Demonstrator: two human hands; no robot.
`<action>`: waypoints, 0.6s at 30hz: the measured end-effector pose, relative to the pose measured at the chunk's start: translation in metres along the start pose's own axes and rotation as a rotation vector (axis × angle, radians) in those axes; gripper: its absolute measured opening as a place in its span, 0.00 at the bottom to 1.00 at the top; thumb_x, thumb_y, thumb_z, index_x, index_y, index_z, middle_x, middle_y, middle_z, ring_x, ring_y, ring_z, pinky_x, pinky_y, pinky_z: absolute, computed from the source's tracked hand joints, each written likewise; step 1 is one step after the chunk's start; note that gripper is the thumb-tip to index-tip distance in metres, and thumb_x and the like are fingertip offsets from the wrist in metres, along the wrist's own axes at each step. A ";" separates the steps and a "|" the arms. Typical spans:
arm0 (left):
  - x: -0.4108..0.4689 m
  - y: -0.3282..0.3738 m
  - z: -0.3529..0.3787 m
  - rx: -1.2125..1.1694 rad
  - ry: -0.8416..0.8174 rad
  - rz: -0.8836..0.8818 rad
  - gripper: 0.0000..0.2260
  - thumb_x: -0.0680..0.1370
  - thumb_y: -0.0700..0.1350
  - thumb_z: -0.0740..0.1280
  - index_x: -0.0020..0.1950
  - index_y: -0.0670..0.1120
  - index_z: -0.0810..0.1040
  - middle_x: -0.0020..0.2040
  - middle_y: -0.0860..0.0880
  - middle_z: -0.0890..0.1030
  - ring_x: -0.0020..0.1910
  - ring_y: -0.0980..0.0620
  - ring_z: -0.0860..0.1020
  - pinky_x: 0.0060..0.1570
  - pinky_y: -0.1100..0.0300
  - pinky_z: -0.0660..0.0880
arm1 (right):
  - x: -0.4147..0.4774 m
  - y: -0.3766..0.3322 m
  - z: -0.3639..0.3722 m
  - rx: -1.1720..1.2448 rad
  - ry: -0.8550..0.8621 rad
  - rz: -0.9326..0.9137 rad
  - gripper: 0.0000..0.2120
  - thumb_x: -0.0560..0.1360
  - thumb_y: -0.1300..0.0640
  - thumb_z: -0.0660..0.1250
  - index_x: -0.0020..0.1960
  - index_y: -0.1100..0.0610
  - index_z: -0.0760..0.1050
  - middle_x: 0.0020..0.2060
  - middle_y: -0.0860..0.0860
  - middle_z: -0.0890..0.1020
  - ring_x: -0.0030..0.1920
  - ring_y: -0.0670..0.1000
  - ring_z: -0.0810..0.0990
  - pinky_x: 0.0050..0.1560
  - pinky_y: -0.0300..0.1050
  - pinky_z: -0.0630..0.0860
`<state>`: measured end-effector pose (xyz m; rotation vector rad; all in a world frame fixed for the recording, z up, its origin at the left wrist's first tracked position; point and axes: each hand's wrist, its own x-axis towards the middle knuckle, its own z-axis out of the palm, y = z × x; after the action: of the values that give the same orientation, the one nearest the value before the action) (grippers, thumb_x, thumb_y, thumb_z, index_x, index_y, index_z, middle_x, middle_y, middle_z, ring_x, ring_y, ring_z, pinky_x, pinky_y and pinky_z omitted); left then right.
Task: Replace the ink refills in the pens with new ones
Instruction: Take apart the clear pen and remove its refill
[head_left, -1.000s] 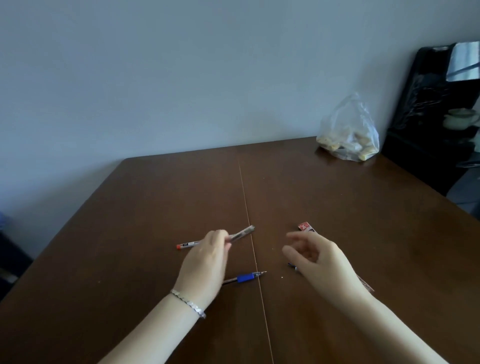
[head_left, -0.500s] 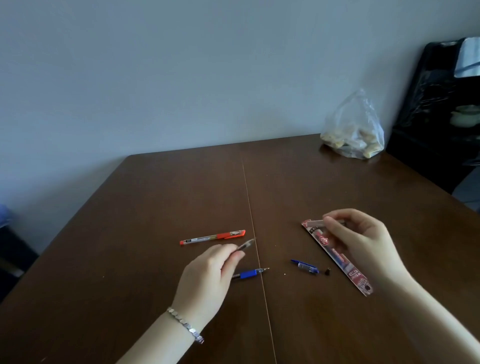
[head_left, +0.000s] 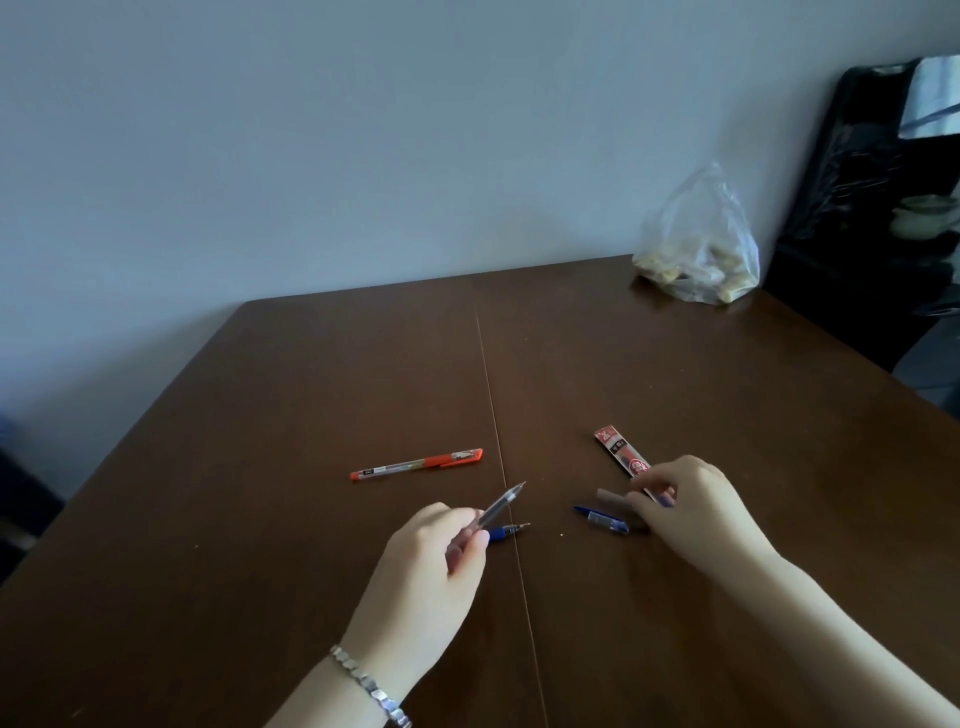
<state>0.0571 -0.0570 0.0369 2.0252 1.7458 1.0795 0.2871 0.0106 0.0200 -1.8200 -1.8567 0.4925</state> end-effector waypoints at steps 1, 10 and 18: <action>0.001 0.002 0.000 -0.019 0.004 0.002 0.09 0.75 0.44 0.64 0.53 0.45 0.78 0.38 0.56 0.75 0.37 0.58 0.76 0.35 0.75 0.71 | -0.006 -0.007 -0.002 0.107 0.046 -0.011 0.05 0.71 0.55 0.68 0.46 0.51 0.81 0.40 0.46 0.77 0.47 0.47 0.75 0.41 0.37 0.66; 0.003 0.032 0.016 -0.174 -0.025 0.003 0.06 0.76 0.45 0.63 0.49 0.50 0.78 0.41 0.54 0.80 0.42 0.62 0.76 0.41 0.68 0.75 | -0.034 -0.071 0.013 1.238 -0.107 0.212 0.14 0.56 0.46 0.73 0.36 0.56 0.83 0.27 0.47 0.80 0.33 0.47 0.76 0.41 0.42 0.74; 0.001 0.039 0.023 -0.064 0.093 0.118 0.07 0.77 0.43 0.60 0.49 0.45 0.77 0.40 0.49 0.79 0.38 0.55 0.76 0.36 0.67 0.74 | -0.031 -0.076 0.016 1.224 -0.130 0.192 0.12 0.66 0.47 0.68 0.32 0.54 0.82 0.24 0.47 0.79 0.28 0.43 0.75 0.36 0.38 0.75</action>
<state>0.1015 -0.0599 0.0458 2.0930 1.6285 1.2678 0.2153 -0.0227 0.0474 -1.0802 -0.9673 1.4335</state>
